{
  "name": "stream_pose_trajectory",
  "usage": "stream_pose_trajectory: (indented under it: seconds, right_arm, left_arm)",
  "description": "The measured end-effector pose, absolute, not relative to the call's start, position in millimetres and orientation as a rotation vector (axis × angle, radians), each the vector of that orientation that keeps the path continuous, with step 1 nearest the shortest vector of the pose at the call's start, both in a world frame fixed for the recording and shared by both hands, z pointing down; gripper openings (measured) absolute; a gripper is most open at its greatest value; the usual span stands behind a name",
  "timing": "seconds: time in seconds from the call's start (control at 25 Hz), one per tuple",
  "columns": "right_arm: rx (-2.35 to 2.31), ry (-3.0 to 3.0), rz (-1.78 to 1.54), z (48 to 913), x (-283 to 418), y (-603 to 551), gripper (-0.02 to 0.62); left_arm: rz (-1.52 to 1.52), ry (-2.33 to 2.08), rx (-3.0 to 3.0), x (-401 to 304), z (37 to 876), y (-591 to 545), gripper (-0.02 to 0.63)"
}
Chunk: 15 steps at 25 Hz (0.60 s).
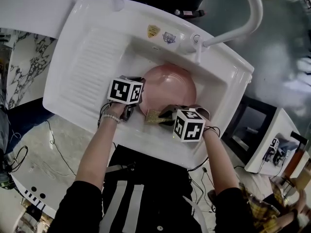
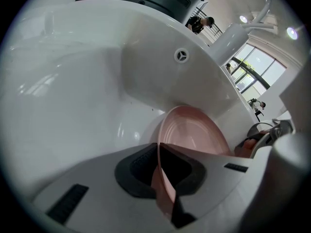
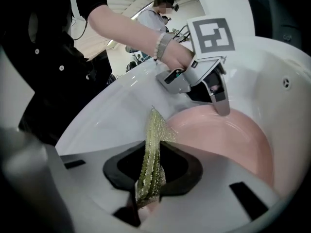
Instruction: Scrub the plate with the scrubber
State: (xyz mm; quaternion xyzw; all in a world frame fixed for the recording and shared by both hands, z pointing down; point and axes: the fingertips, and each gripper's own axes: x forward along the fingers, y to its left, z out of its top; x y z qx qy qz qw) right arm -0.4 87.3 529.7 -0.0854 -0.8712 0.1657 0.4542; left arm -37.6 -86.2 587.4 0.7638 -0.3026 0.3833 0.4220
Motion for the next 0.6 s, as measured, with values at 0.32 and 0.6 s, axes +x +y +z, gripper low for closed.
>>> stream_pose_trajectory:
  seconds: [0.32, 0.6]
  right_arm:
    - [0.337, -2.153, 0.173, 516.8, 20.7, -7.3, 0.078]
    - [0.719, -1.985, 0.062, 534.1, 63.6, -67.2, 0.075]
  left_arm:
    - [0.974, -0.762, 1.931, -38.3, 585.1, -86.5, 0.012]
    - [0.989, -0.762, 1.944, -37.1, 584.8, -87.3, 0.012]
